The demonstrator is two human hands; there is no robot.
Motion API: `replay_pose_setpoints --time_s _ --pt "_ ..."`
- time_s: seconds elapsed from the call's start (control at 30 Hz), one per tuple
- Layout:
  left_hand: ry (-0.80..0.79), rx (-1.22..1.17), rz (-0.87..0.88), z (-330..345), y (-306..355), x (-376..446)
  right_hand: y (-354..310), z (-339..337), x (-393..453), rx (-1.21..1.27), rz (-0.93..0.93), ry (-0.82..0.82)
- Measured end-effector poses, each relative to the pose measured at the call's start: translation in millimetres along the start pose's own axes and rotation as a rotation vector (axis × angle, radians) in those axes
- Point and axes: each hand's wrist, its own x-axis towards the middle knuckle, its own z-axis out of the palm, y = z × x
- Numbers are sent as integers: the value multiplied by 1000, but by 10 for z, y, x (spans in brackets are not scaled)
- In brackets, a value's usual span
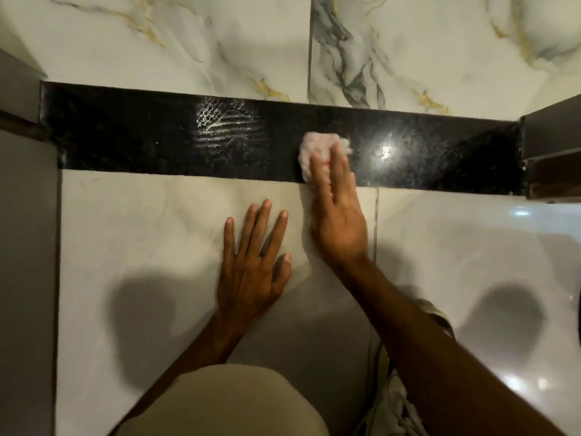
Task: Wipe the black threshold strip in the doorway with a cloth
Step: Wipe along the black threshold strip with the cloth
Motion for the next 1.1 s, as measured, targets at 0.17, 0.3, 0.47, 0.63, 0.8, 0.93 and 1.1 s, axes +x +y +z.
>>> replay_pose_setpoints --time_s 0.17,0.3,0.47,0.63,0.8,0.93,1.1 --pt "24 -12 -3 18 -5 8 116 -42 336 -119 320 148" --pt "43 -35 -1 25 -52 12 -244 168 850 -82 178 103" --pt "13 -7 -45 -126 -296 -91 -191 58 16 -115 -135 -34" --pt "28 -2 -85 -189 -423 -148 196 -142 94 -208 180 66" --pt "65 15 -103 -150 -404 -144 -212 143 911 -125 120 36" --pt "43 6 -108 -208 -406 -140 -252 133 375 -124 -99 -33" --pt "29 -11 -119 -231 -382 -121 100 -78 79 -140 137 68"
